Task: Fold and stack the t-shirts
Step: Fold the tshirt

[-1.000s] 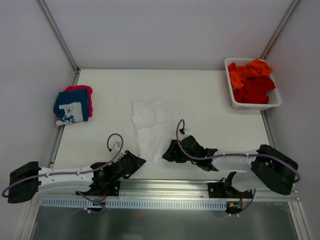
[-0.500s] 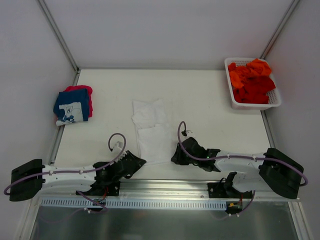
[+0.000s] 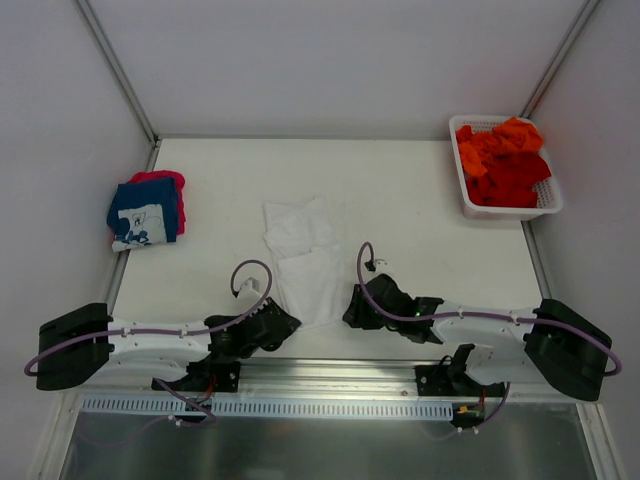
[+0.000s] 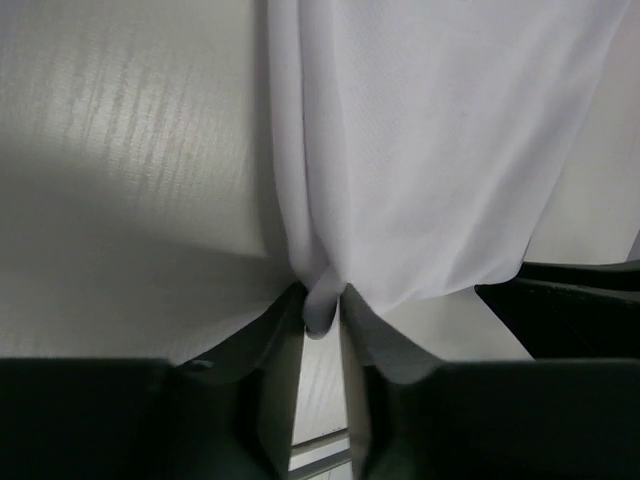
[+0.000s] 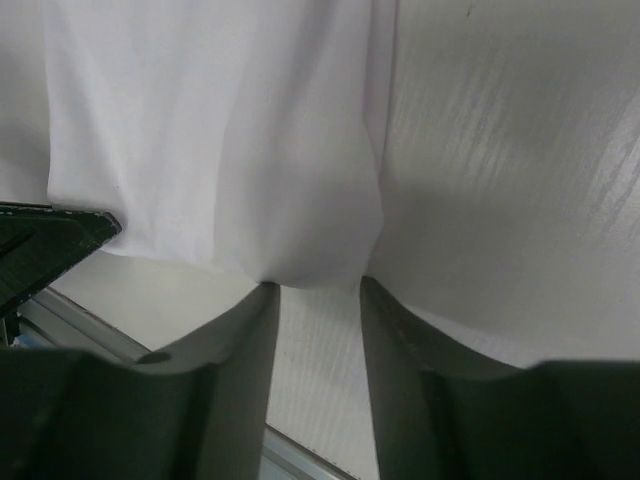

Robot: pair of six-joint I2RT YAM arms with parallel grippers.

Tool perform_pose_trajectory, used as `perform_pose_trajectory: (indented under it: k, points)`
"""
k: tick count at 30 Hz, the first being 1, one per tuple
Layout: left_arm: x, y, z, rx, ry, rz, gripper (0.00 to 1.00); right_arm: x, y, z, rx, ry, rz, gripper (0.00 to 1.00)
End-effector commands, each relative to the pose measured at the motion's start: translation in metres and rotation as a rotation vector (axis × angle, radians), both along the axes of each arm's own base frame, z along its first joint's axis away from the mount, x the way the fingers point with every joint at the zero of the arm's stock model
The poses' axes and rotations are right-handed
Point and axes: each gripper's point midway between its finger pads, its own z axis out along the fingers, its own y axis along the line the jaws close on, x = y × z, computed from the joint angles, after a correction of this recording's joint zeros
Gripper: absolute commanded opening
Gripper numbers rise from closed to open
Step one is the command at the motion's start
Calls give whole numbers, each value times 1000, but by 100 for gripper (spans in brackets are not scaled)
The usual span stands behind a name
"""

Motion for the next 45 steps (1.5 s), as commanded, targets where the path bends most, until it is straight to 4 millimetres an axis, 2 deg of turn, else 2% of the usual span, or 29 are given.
perform_pose_trajectory:
  k: [1,2,3,5,14,20,26,30,31,34,38,40,45]
  points:
    - [-16,17,-21,141,47,-74,29,1,-5,1,-40,-13,4,46]
    - [-16,17,-20,140,43,-74,35,2,-5,2,-39,-17,1,53]
    - [-15,17,-18,134,34,-73,45,2,-6,2,-38,-20,-2,55]
    - [-15,20,-19,131,31,-68,53,3,-8,5,-33,-32,-10,58]
    - [-17,27,-21,114,22,-59,53,9,-10,3,-60,-55,-20,61]
    - [-15,27,-20,114,19,-54,53,18,-1,7,-49,-79,-25,61]
    - [-15,28,-20,113,18,-48,47,21,21,3,15,-54,9,60]
    - [-15,29,-20,109,18,-45,39,20,27,-3,14,-34,21,58]
    - [-15,29,-21,107,20,-42,31,19,26,-5,12,-29,22,55]
    - [-15,30,-21,105,20,-41,17,18,26,-3,19,-33,24,44]
    - [-16,31,-22,108,23,-41,3,18,24,0,24,-42,24,34]
    - [-16,30,-21,107,22,-42,0,17,21,0,19,-43,25,26]
    - [-16,27,-18,119,16,-65,0,14,16,4,13,-51,31,14]
